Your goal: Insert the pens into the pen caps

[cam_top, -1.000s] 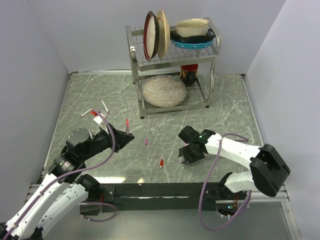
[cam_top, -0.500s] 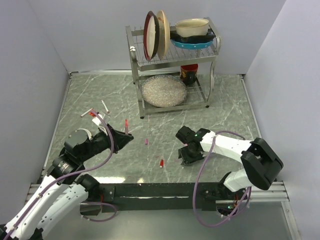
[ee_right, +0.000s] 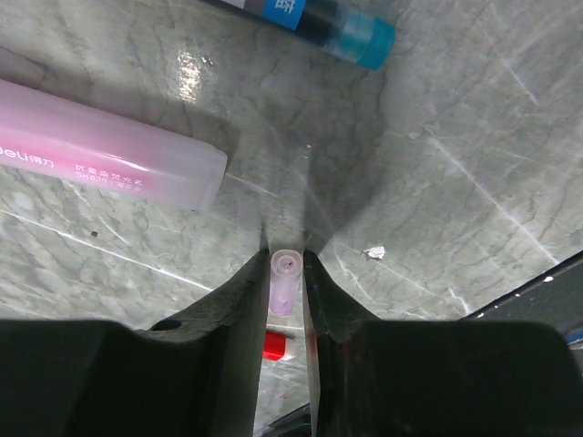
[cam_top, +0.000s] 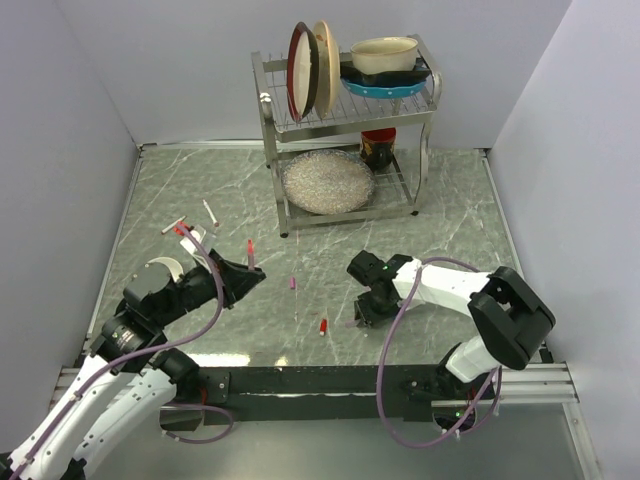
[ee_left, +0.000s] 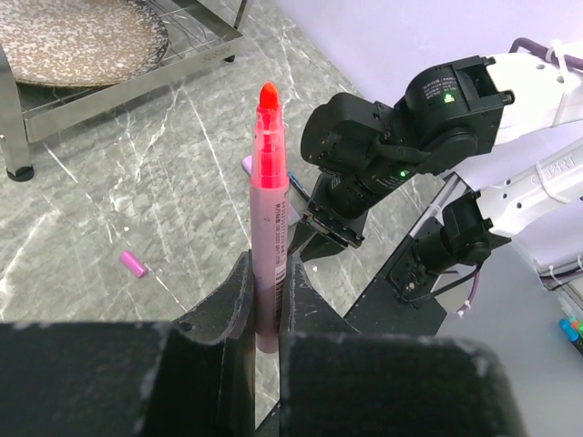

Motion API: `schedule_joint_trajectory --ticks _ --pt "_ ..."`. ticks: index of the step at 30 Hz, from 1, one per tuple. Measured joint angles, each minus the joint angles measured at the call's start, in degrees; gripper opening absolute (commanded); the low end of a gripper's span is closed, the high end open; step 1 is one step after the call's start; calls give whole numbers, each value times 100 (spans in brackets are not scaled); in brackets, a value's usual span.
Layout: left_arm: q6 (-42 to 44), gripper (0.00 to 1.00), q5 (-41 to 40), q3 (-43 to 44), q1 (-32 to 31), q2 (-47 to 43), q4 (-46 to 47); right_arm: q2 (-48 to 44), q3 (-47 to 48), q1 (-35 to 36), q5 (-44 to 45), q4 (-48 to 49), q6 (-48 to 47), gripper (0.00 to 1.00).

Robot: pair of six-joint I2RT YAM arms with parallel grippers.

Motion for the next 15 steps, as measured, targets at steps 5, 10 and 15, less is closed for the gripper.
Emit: schedule_joint_trajectory --ticks 5,10,15 --pt "0 1 -46 0 0 -35 -2 -15 17 39 33 -7 -138 15" --pt "0 1 -50 0 0 -31 -2 -391 66 361 267 -157 -326 0" --pt "0 1 -46 0 0 2 -2 -1207 302 599 568 -264 -564 0"
